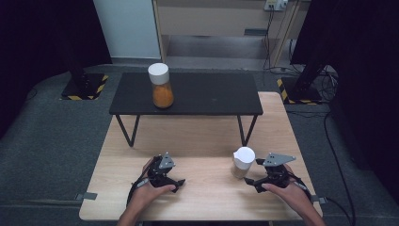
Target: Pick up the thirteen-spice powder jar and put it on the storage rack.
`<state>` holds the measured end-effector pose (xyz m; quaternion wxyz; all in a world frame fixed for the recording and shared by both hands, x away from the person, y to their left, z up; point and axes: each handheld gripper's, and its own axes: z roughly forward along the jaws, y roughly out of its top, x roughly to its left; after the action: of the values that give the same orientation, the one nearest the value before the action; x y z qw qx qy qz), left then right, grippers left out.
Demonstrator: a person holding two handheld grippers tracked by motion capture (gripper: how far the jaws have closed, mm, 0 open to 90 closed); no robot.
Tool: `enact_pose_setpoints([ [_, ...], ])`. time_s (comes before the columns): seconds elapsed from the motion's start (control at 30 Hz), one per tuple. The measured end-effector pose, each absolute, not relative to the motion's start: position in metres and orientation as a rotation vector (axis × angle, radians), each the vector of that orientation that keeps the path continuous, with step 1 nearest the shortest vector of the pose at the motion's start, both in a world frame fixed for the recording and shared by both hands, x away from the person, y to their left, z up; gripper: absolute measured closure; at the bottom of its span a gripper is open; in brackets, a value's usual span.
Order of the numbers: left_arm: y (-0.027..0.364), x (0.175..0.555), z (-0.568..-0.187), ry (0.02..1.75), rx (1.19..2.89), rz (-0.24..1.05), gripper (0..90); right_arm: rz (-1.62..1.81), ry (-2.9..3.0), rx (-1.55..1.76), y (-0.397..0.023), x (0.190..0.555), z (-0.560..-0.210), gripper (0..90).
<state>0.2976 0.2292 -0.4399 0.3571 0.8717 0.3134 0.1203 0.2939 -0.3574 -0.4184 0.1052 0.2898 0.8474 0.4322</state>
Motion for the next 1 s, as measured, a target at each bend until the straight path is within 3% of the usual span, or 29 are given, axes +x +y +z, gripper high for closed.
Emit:
enact_pose_setpoints([
  [0.5, 0.229, 0.298, -0.44, 0.809, 2.25, 0.31, 0.0, 1.324, 2.47, 0.855, -0.348, 0.303, -0.416, 8.3],
  [1.0, 0.229, 0.298, -0.44, 0.809, 2.25, 0.31, 0.0, 1.381, 2.441, 0.875, -0.341, 0.312, -0.414, 20.9],
])
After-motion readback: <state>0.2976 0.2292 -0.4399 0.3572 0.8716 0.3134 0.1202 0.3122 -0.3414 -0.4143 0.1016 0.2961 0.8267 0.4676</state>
